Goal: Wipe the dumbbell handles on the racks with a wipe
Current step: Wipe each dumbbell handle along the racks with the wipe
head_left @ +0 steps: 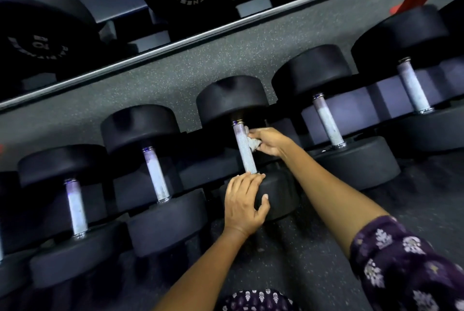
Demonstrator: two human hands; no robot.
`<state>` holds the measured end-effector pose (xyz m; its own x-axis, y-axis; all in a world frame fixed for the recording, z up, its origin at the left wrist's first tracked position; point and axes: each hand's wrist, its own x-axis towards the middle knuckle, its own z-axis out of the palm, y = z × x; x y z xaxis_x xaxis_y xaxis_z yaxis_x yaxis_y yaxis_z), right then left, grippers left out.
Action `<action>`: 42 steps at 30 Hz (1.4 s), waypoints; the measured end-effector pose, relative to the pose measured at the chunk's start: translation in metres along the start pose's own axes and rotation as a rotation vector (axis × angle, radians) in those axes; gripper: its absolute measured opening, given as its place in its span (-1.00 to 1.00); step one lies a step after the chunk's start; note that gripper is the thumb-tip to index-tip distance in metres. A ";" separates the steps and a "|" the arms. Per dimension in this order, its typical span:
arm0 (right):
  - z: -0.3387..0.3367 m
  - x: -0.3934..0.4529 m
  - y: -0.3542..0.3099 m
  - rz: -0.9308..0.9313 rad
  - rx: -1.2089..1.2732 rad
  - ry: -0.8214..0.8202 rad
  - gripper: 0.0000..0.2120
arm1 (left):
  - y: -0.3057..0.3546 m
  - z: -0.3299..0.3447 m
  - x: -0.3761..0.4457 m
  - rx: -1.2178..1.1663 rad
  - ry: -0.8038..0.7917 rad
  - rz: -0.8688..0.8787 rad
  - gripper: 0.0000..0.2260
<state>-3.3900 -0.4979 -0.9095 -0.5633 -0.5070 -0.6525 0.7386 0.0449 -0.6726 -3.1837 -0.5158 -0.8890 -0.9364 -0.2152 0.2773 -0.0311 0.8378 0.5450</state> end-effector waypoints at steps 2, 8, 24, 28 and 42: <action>-0.003 0.002 -0.007 -0.017 0.107 0.016 -0.81 | 0.000 0.000 0.001 -0.007 0.000 0.006 -0.63; 0.005 0.003 -0.014 0.066 0.033 0.050 -0.77 | -0.002 0.001 0.000 0.006 0.020 0.017 -0.64; 0.009 0.011 -0.017 0.069 0.162 -0.115 -0.73 | 0.001 -0.001 0.004 -0.012 0.010 0.011 -0.64; -0.002 -0.008 -0.011 0.211 -0.274 -0.260 -0.66 | -0.001 -0.001 0.001 -0.009 -0.001 0.003 -0.64; -0.020 -0.032 -0.009 0.265 -0.629 -0.307 -0.56 | 0.000 -0.002 0.003 -0.015 -0.009 -0.002 -0.64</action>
<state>-3.3857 -0.4648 -0.8892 -0.1990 -0.6241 -0.7556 0.4317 0.6363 -0.6393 -3.1857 -0.5174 -0.8864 -0.9395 -0.2119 0.2692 -0.0274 0.8297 0.5576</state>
